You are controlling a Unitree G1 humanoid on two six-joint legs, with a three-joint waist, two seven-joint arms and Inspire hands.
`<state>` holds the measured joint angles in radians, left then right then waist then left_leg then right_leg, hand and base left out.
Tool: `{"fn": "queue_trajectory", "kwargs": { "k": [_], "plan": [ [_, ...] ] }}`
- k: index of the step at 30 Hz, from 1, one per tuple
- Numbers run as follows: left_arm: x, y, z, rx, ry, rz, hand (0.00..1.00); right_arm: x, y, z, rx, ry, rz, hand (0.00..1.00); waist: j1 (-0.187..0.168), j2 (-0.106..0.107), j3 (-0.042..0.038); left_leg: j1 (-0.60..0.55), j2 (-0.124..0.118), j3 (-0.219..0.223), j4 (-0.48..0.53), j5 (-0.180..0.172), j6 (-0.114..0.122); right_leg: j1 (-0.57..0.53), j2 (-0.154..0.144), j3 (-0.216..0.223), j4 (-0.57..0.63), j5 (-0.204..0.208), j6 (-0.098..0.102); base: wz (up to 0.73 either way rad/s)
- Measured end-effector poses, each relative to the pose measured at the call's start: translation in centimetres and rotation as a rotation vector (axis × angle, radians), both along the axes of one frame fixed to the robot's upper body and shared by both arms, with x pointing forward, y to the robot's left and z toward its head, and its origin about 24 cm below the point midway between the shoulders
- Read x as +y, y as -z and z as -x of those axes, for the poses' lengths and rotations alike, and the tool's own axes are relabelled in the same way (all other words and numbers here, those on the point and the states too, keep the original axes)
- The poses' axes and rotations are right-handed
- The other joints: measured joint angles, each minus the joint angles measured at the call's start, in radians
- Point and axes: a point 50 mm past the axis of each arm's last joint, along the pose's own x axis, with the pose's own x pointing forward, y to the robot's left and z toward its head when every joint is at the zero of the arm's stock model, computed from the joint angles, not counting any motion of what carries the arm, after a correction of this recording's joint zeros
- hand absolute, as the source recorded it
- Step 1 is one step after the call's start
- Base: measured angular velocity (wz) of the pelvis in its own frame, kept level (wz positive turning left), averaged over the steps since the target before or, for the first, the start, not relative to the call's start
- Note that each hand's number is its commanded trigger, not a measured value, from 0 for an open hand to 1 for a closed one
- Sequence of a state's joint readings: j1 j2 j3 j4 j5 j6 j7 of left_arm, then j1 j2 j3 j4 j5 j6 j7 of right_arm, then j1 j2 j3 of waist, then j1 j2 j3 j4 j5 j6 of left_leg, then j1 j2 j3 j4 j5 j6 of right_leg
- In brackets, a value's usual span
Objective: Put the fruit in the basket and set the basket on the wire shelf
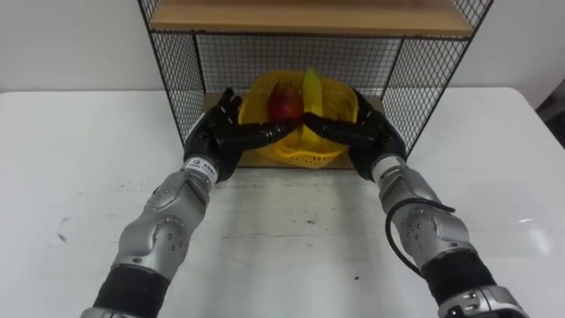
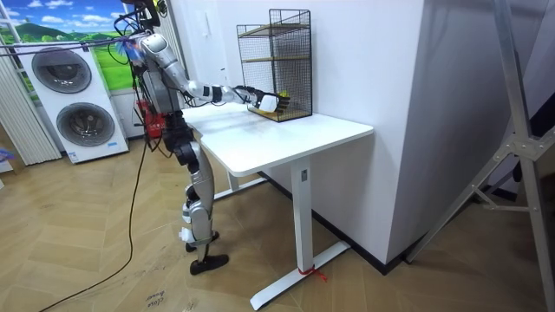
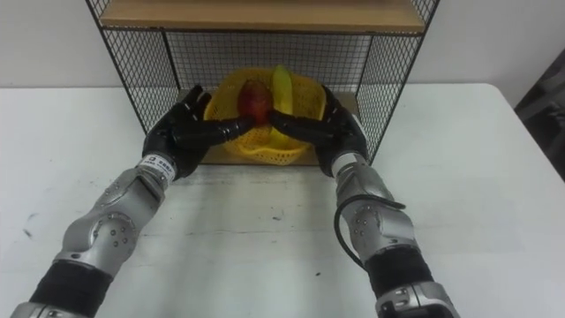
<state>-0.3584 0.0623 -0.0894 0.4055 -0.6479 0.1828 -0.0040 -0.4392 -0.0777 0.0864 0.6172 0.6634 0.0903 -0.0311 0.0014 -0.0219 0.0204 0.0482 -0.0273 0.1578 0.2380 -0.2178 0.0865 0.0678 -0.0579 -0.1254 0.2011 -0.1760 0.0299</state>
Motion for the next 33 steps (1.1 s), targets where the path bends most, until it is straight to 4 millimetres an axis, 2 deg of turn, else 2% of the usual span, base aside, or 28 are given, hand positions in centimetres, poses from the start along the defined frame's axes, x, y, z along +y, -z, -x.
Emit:
{"fn": "queue_trajectory", "kwargs": {
  "k": [12,15,20,25,33],
  "plan": [
    [0.5,-0.1,-0.1,0.000,-0.013,0.010,0.00,0.0,0.2,0.1,0.016,-0.008,0.001,0.00,-0.025,-0.004,-0.0043,-0.001,0.000,-0.014,0.001,0.002,-0.002,0.005,0.000,-0.013,0.001,0.001,-0.001,0.03],
    [0.5,-0.1,-0.1,-0.001,-0.013,0.010,0.00,0.0,0.2,0.1,0.019,-0.009,0.003,0.00,-0.022,-0.003,-0.0080,0.000,0.000,-0.014,0.003,0.002,-0.002,0.005,0.000,-0.013,0.001,0.001,-0.001,0.00],
    [1.1,-0.6,-0.2,-0.022,-0.035,0.014,0.00,-0.2,0.2,0.1,0.017,-0.010,0.008,0.00,-0.020,0.000,-0.0211,0.000,0.000,-0.013,0.004,0.002,-0.002,0.003,0.000,-0.013,0.002,0.001,-0.001,0.00],
    [1.8,-2.0,-0.4,-0.079,-0.055,0.016,0.00,-0.4,0.1,0.1,0.012,-0.012,0.022,0.00,-0.016,-0.001,-0.0222,0.009,0.000,-0.011,0.002,0.002,-0.003,0.010,-0.001,-0.013,0.003,0.001,-0.002,0.00],
    [2.4,-2.3,-0.5,-0.103,-0.069,-0.050,0.00,-0.4,-0.3,0.0,-0.014,-0.034,0.021,0.00,-0.018,-0.001,-0.0221,0.015,0.002,-0.006,-0.003,0.002,-0.003,0.015,0.002,-0.012,0.004,0.002,-0.003,0.00]
  ]
}}
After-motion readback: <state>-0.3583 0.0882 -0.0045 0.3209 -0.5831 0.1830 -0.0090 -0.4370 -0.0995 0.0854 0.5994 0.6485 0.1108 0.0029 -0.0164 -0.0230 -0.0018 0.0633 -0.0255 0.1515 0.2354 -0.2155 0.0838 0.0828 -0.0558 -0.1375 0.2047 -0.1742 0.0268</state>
